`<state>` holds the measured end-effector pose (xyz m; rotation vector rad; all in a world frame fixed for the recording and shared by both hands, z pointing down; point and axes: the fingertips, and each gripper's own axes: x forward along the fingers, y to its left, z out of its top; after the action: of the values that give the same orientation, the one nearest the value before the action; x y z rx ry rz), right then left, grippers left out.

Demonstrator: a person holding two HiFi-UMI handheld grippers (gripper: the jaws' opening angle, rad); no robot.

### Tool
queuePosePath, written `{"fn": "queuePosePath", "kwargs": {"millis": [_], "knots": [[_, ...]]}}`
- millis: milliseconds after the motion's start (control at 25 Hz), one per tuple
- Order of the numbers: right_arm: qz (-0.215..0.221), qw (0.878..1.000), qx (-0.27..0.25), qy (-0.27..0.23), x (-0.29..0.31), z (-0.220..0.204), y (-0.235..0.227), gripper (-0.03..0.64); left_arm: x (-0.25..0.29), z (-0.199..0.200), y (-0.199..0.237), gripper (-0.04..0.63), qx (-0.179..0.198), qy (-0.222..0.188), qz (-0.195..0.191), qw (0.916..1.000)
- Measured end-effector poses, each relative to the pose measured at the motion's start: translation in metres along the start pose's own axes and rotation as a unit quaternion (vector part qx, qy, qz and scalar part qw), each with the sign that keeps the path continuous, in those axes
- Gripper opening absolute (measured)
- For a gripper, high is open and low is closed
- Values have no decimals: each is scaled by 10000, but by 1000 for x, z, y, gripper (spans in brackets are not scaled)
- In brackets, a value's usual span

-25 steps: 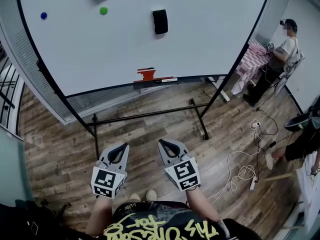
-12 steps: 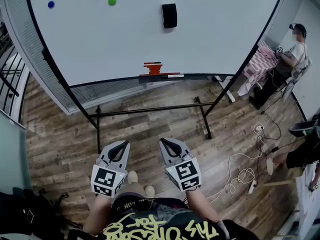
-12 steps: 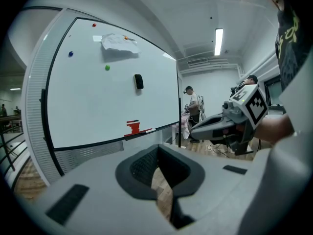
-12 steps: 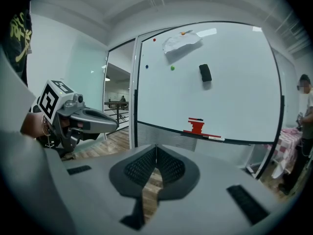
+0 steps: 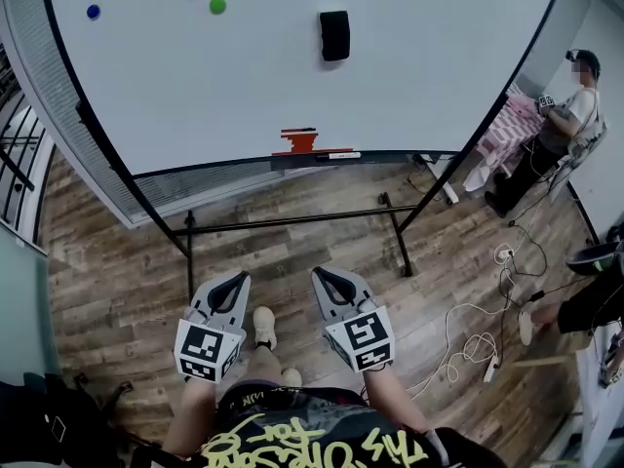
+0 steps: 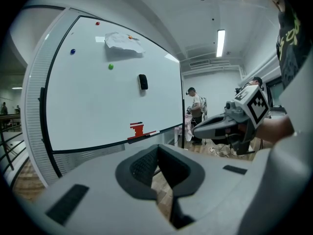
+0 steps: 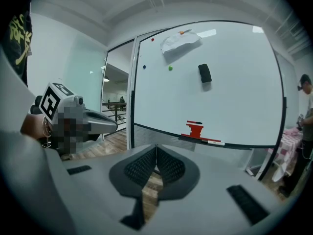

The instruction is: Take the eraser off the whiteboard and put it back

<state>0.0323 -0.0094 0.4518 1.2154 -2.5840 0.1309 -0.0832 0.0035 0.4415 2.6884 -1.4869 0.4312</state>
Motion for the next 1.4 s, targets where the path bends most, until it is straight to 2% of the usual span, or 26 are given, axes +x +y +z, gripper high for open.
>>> {"fn": "queuePosePath", "kwargs": {"millis": [720, 1120, 1400], "knots": [[-200, 9993, -313, -57, 79, 33, -49, 9, 79, 21, 65, 8, 101, -168, -167, 9997], [-316, 9991, -270, -116, 115, 52, -78, 9, 112, 37, 99, 8, 146, -208, -208, 9995], [-339, 9993, -139, -54, 146, 54, -92, 9, 138, 29, 122, 8, 118, -28, -314, 9994]]}}
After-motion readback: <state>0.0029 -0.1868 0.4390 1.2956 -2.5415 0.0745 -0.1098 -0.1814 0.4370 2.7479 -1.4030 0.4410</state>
